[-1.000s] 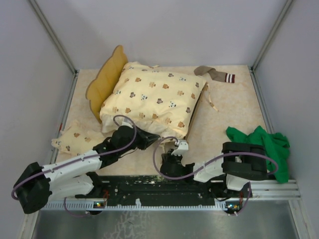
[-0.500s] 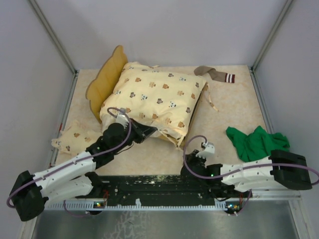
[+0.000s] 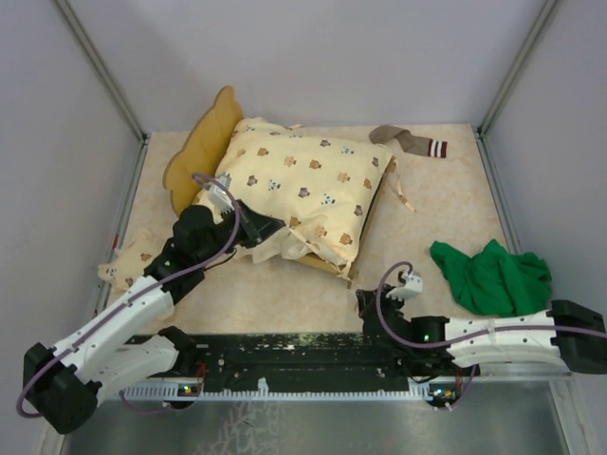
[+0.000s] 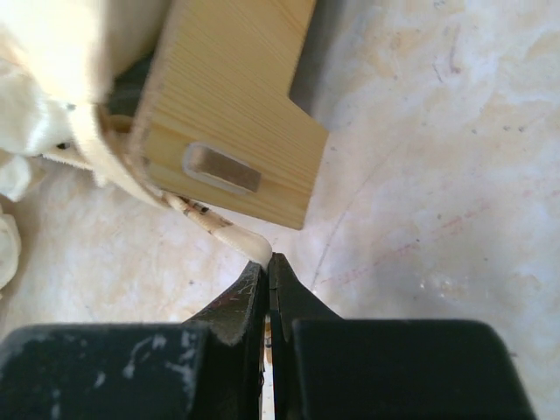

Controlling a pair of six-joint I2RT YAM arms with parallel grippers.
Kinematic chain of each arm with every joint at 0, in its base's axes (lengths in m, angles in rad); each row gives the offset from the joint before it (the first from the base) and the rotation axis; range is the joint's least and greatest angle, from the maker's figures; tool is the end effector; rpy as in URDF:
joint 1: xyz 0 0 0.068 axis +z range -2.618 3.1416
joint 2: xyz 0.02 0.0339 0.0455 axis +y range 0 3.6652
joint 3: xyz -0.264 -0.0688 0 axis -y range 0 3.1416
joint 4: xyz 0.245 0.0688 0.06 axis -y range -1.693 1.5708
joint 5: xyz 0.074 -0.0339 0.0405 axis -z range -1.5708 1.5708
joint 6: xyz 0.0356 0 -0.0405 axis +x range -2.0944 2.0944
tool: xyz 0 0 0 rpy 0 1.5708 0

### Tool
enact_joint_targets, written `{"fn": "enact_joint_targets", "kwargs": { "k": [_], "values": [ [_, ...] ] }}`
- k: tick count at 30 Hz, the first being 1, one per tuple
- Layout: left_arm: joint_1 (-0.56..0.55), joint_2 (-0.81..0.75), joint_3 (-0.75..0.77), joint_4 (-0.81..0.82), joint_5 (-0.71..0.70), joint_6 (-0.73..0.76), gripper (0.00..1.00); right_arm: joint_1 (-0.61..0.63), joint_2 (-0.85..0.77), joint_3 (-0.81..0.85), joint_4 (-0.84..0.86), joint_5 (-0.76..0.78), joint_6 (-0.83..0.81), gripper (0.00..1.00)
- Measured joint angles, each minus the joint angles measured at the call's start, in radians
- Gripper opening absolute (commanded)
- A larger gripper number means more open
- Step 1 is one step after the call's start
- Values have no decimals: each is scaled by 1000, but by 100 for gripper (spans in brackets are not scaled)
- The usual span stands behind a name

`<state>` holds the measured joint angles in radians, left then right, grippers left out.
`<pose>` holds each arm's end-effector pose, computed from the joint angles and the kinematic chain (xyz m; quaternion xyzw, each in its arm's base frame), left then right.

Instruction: Set up the pet bed

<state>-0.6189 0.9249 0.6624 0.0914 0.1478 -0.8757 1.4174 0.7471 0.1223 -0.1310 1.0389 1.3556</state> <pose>0.1769 -0.1324 0.3001 -0.0505 0.7627 -0.4780 0.4328 0.0497 0.1209 0.1351 0.1720 0.8027 0.2547 0.5111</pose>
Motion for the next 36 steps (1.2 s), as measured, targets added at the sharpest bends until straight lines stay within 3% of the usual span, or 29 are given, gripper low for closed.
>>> {"fn": "enact_joint_targets", "kwargs": {
  "k": [9,19,28,36],
  "values": [
    [20,-19,134,-250,-51,197,0,-52,-91,14,74,-26,-237,0],
    [61,14,178,-431,-53,256,0,-87,-185,47,-181,-35,-118,0],
    [125,15,210,-556,-47,295,0,-87,-369,-6,-181,-43,-173,0],
    [177,5,212,-617,-28,307,0,-87,-393,-33,-174,-57,-174,0]
  ]
}}
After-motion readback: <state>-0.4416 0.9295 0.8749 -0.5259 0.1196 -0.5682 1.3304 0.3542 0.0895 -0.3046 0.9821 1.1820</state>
